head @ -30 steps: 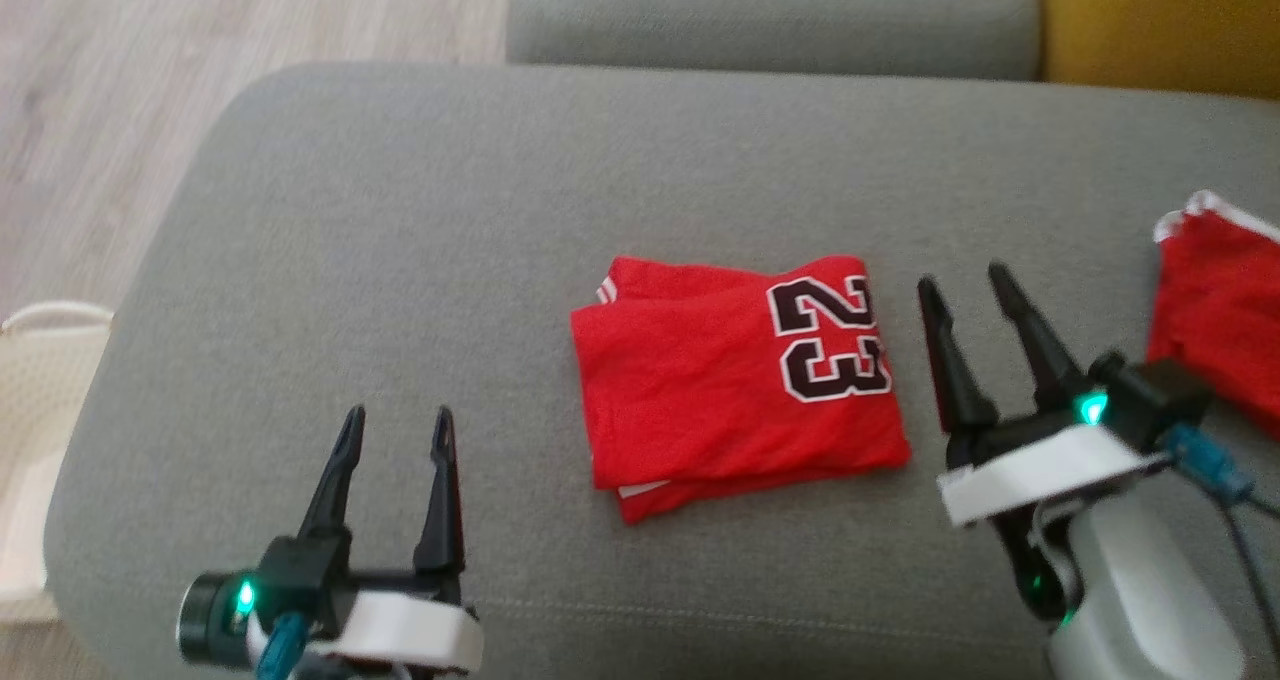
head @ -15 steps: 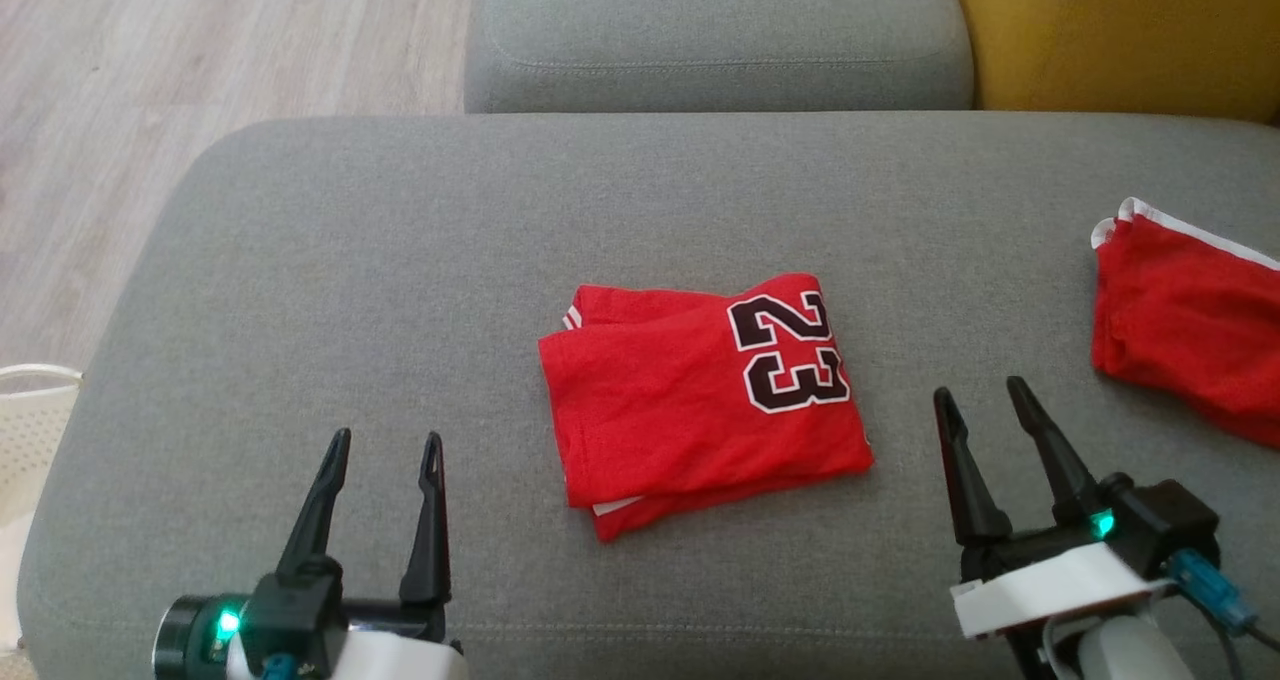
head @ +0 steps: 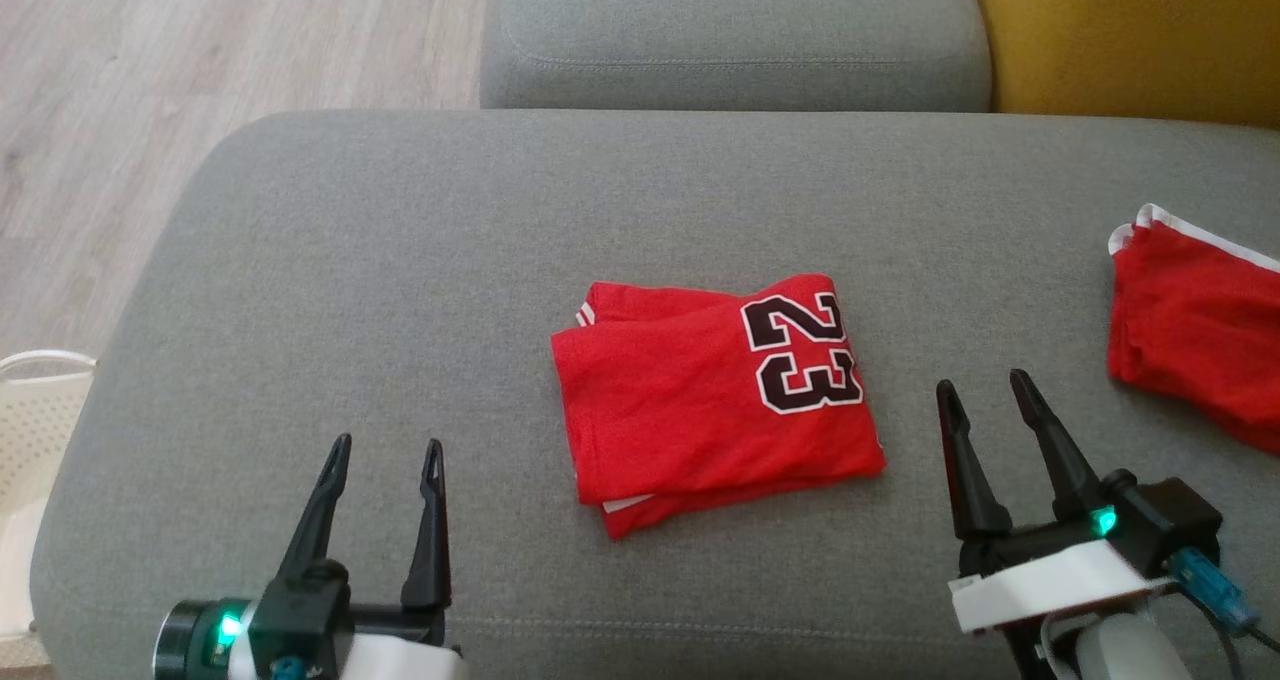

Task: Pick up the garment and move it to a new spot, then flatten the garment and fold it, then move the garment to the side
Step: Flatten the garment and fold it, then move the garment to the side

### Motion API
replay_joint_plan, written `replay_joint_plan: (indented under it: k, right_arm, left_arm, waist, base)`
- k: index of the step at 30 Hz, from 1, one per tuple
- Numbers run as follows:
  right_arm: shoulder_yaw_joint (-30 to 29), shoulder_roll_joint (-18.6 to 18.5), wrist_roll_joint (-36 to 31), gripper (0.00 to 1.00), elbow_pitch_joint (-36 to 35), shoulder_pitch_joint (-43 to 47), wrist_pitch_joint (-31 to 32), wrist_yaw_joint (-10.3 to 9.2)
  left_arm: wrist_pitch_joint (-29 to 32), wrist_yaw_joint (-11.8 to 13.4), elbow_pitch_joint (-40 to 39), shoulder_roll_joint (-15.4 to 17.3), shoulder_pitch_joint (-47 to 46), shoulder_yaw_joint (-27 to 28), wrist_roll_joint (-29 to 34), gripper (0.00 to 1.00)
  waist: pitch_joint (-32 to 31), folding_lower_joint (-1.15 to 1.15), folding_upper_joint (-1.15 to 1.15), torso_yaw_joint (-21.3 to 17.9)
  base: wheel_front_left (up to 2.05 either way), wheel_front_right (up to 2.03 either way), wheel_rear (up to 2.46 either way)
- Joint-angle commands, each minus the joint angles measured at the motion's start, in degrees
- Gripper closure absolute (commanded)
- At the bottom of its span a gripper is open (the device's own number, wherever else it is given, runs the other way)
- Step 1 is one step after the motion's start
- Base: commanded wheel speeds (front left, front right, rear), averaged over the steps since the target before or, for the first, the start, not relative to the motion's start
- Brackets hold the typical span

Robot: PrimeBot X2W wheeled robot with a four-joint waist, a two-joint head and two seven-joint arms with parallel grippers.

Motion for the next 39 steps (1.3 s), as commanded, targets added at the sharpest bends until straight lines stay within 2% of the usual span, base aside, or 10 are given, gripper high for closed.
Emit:
replay_joint_plan:
  k: [1,16,19,22,27,33,39]
  right_arm:
    - [1.1,0.1,-0.4,0.0,-1.8,-1.8,-0.6,0.36]
    - [1.1,0.3,0.6,0.0,2.1,-4.3,-0.6,0.36]
    - [0.7,0.7,2.1,0.0,5.6,-6.6,-0.6,0.36]
    - [1.2,0.5,4.4,0.0,12.2,-9.9,-0.4,0.36]
    - [1.9,-1.3,8.1,0.0,22.4,-16.7,4.6,0.36]
    - [4.8,-4.5,13.0,0.0,30.7,-24.2,12.9,0.36]
    - [9.0,-7.0,19.6,0.0,34.1,-28.2,20.1,0.36]
  left_arm:
    - [-0.4,0.2,-1.7,-0.2,-2.2,1.8,0.4,0.0]
    - [-0.4,0.0,-0.5,-0.2,-2.3,1.5,-0.1,0.0]
    - [-0.4,-0.3,0.0,-0.3,-2.6,1.3,-0.2,0.0]
    - [-0.4,-0.6,0.4,-0.4,-3.0,0.7,-0.1,0.0]
    - [-0.4,-1.1,1.0,-0.7,-3.6,-0.3,-0.1,0.0]
    - [-0.4,-1.8,1.5,-1.2,-5.8,-1.5,-0.2,0.0]
    - [-0.4,-2.3,2.4,-1.7,-7.8,-2.9,-0.5,0.0]
  waist:
    - [0.0,0.0,0.0,0.1]
    - [0.6,0.0,0.0,1.7]
    - [1.1,0.0,0.0,2.2]
    - [1.5,0.0,0.0,3.1]
    - [2.7,0.0,0.0,4.4]
    - [6.2,0.0,0.0,5.8]
    - [9.0,0.0,0.0,6.8]
  base:
    - [0.0,0.0,0.0]
    - [0.0,0.0,0.0]
    - [0.0,0.0,0.0]
    - [0.0,0.0,0.0]
    - [0.0,0.0,0.0]
    - [0.0,0.0,0.0]
    - [0.0,0.0,0.0]
